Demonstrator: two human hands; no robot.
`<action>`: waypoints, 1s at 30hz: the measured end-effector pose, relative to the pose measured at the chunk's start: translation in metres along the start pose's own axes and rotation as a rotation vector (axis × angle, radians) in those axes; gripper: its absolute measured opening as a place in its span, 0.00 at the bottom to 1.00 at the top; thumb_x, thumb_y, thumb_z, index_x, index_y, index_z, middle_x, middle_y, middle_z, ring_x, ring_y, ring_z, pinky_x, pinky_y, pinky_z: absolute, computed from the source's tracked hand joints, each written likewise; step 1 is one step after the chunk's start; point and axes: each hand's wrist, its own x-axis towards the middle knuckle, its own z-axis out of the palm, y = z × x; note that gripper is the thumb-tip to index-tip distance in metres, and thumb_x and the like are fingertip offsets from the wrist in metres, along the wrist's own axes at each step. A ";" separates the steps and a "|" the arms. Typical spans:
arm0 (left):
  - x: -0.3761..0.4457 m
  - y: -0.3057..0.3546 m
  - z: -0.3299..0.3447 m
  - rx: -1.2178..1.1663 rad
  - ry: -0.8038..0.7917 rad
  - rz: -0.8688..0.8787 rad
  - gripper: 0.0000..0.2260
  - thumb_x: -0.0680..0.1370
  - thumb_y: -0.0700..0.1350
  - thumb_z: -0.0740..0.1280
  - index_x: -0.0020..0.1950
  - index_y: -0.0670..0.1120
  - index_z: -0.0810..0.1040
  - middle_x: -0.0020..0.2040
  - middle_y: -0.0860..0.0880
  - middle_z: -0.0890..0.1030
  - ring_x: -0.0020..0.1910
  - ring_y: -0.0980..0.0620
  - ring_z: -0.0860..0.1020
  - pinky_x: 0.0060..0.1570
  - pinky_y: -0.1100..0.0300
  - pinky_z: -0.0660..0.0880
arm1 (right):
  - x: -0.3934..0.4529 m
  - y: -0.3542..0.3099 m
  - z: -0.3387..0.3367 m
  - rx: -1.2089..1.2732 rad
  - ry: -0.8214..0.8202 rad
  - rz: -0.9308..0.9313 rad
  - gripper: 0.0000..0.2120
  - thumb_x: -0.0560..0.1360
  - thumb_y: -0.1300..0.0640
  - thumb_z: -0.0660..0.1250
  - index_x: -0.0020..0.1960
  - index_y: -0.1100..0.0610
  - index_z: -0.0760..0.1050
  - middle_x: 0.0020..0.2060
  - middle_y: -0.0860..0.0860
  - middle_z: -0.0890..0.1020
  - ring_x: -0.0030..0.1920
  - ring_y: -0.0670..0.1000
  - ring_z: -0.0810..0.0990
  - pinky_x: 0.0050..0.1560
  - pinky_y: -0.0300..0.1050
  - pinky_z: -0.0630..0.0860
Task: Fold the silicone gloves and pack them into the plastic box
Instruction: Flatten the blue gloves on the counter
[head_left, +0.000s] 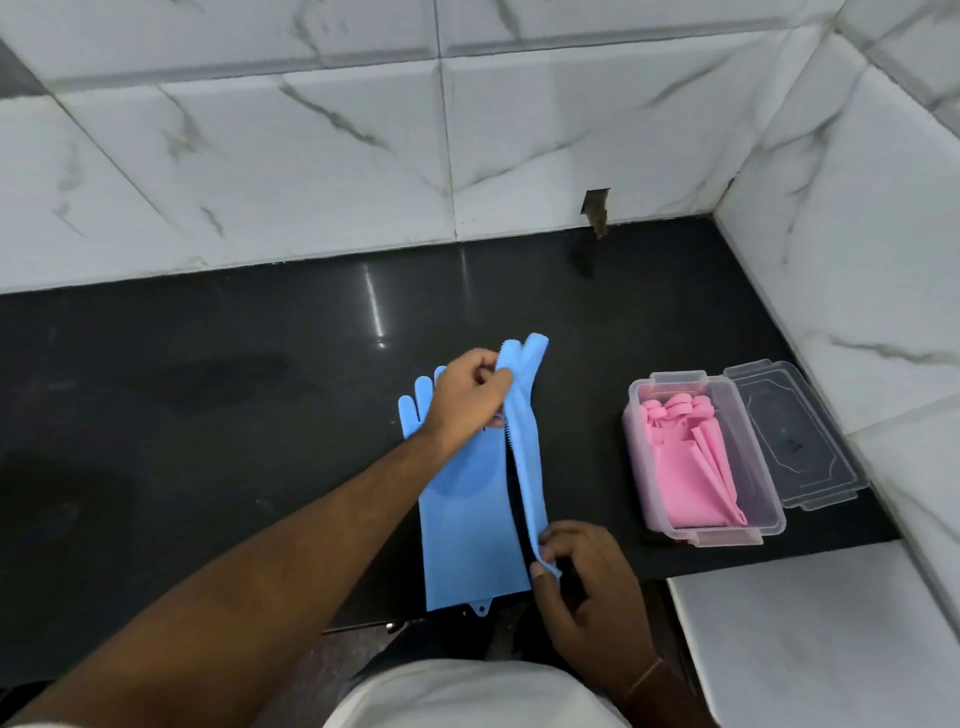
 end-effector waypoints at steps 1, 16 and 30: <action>-0.003 -0.008 -0.020 -0.012 0.020 -0.015 0.04 0.82 0.44 0.69 0.49 0.45 0.82 0.33 0.52 0.82 0.31 0.54 0.83 0.32 0.59 0.83 | 0.002 -0.006 0.007 -0.031 -0.055 -0.060 0.02 0.81 0.52 0.69 0.53 0.48 0.77 0.56 0.42 0.81 0.58 0.49 0.81 0.57 0.44 0.76; -0.026 -0.080 -0.122 0.245 0.059 -0.234 0.08 0.80 0.51 0.68 0.47 0.49 0.83 0.42 0.51 0.89 0.26 0.53 0.84 0.21 0.64 0.70 | 0.002 -0.043 0.069 -0.316 -0.388 -0.112 0.08 0.74 0.60 0.77 0.52 0.52 0.86 0.47 0.46 0.86 0.46 0.53 0.82 0.44 0.51 0.82; -0.017 -0.080 -0.123 0.227 -0.058 -0.286 0.07 0.84 0.48 0.60 0.55 0.47 0.75 0.47 0.48 0.88 0.32 0.48 0.89 0.26 0.61 0.75 | 0.004 -0.050 0.088 -0.355 -0.450 -0.154 0.09 0.76 0.57 0.74 0.55 0.50 0.88 0.45 0.47 0.85 0.43 0.53 0.82 0.37 0.51 0.81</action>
